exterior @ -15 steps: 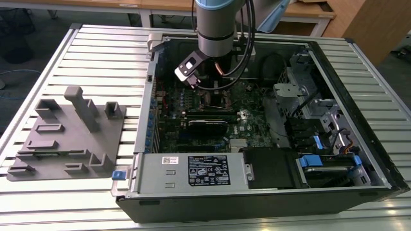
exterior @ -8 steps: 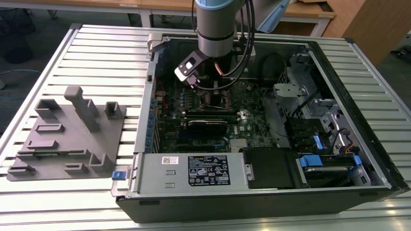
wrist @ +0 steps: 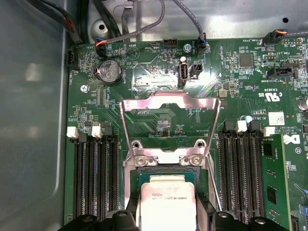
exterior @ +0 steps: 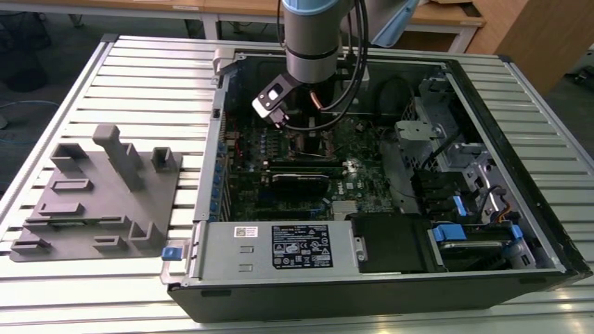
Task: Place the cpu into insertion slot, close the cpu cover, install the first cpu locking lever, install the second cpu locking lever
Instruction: 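Place the cpu into insertion slot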
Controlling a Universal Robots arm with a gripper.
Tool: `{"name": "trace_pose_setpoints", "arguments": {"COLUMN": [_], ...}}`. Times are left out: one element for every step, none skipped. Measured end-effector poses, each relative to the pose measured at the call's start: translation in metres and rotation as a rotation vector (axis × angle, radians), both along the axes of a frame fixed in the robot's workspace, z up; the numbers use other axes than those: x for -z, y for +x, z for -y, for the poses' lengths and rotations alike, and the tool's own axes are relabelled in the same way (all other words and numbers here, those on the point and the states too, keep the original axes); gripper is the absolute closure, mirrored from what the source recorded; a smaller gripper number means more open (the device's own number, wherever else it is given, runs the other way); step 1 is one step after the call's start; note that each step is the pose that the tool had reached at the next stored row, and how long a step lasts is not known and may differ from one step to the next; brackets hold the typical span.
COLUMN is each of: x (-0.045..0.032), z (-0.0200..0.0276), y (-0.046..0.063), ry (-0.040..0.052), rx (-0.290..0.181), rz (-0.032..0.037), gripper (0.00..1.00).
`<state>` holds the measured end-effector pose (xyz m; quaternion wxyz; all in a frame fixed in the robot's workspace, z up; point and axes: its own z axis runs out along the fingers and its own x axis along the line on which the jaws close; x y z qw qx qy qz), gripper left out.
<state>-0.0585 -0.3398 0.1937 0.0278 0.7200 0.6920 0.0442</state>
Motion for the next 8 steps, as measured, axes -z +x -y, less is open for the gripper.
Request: {"name": "trace_pose_setpoints", "arguments": {"x": [0.0000, 0.0001, 0.0001, 0.0001, 0.0001, 0.0001, 0.0001, 0.0003], "z": [0.0000, 0.0000, 0.0000, 0.0000, 0.0000, 0.0000, 0.0000, 0.0001], "y": [0.0001, 0.0003, 0.0006, 0.0008, 0.0010, 0.0011, 0.0011, 0.0011], "ry": [0.0000, 0.0001, 0.0002, 0.0002, 0.0003, 0.0003, 0.0001, 0.0000], "rx": [0.000, 0.000, 0.000, 0.000, 0.000, 0.000, 0.000, 0.000], "rz": [0.0000, 0.0001, 0.0002, 0.0002, 0.0002, 0.0002, 0.0001, 0.0000], "gripper": [0.46, 0.46, 0.46, 0.46, 0.46, 0.46, 0.46, 0.46]}}
